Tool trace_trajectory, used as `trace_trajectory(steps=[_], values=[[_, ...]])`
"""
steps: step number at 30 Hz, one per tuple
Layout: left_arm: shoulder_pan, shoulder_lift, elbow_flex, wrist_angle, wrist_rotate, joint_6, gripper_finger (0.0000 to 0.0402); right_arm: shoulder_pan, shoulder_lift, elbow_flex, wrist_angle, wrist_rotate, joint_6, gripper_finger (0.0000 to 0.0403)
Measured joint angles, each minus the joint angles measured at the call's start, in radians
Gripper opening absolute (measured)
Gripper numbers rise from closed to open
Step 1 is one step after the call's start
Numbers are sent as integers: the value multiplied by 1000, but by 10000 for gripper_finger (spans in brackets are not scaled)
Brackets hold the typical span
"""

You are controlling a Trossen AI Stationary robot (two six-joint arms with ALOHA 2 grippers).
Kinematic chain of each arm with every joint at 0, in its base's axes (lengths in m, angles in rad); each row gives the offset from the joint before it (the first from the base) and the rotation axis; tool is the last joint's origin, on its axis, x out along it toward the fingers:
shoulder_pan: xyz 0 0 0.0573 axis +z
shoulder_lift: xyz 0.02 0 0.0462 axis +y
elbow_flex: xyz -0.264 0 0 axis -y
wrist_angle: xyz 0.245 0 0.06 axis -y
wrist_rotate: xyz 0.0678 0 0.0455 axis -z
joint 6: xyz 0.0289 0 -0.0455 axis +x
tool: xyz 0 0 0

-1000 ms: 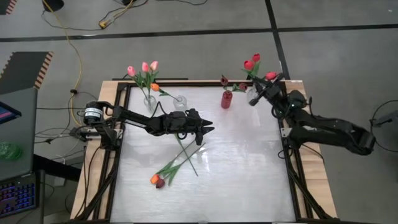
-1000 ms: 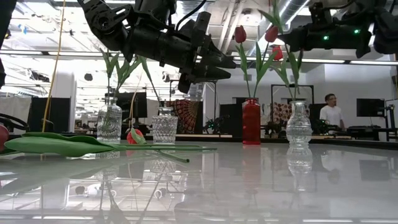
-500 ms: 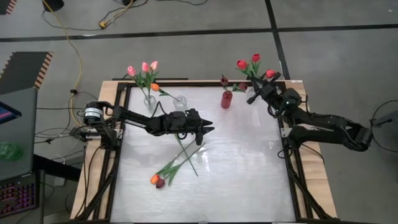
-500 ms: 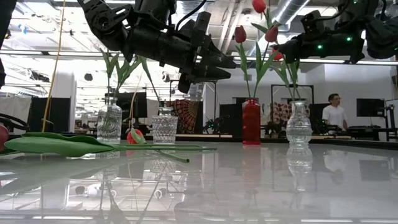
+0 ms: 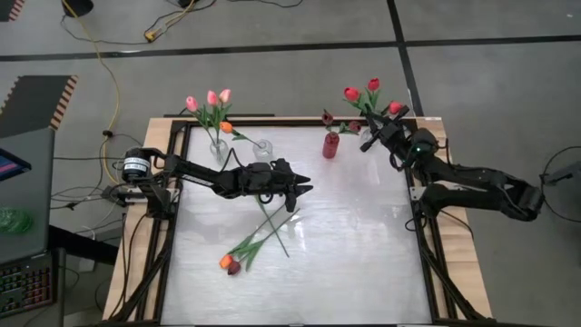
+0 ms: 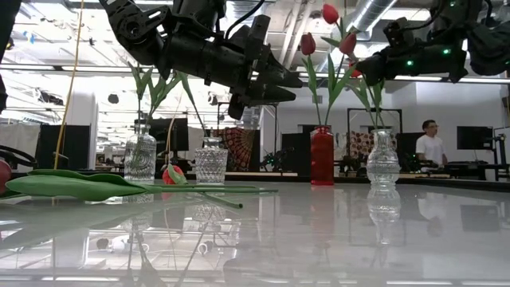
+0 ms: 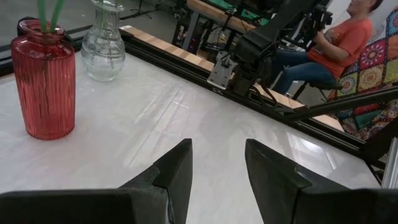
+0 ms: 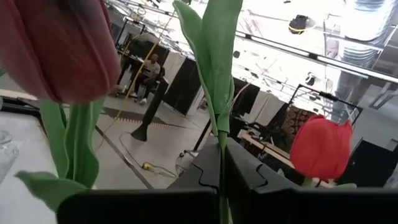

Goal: Sort flowers into vase by color
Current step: Put the pink flower into the right transparent vase

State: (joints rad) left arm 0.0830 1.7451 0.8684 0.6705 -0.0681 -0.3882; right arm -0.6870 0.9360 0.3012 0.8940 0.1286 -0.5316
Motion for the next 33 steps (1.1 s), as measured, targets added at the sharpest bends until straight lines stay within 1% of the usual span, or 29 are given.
trace_trajectory(steps=[6, 8, 12, 17, 21, 25, 33], values=[[0, 0, 0, 0, 0, 0, 135, -30, 0, 0, 28, -3, 25, 33], [0, 0, 0, 0, 0, 0, 135, -44, 4, 0, 26, -26, 45, 33], [0, 0, 0, 0, 0, 0, 135, -63, 44, 0, 25, -70, 80, 33], [0, 0, 0, 0, 0, 0, 135, -64, 95, 0, 23, -74, 90, 33], [0, 0, 0, -1, 0, 0, 135, -62, 105, 0, 25, -74, 90, 33], [0, 0, 0, -1, 0, 0, 135, -52, 104, 0, 25, -40, 90, 33], [0, 0, 0, -1, 0, 0, 135, -16, 104, 0, 13, 72, 89, 33]])
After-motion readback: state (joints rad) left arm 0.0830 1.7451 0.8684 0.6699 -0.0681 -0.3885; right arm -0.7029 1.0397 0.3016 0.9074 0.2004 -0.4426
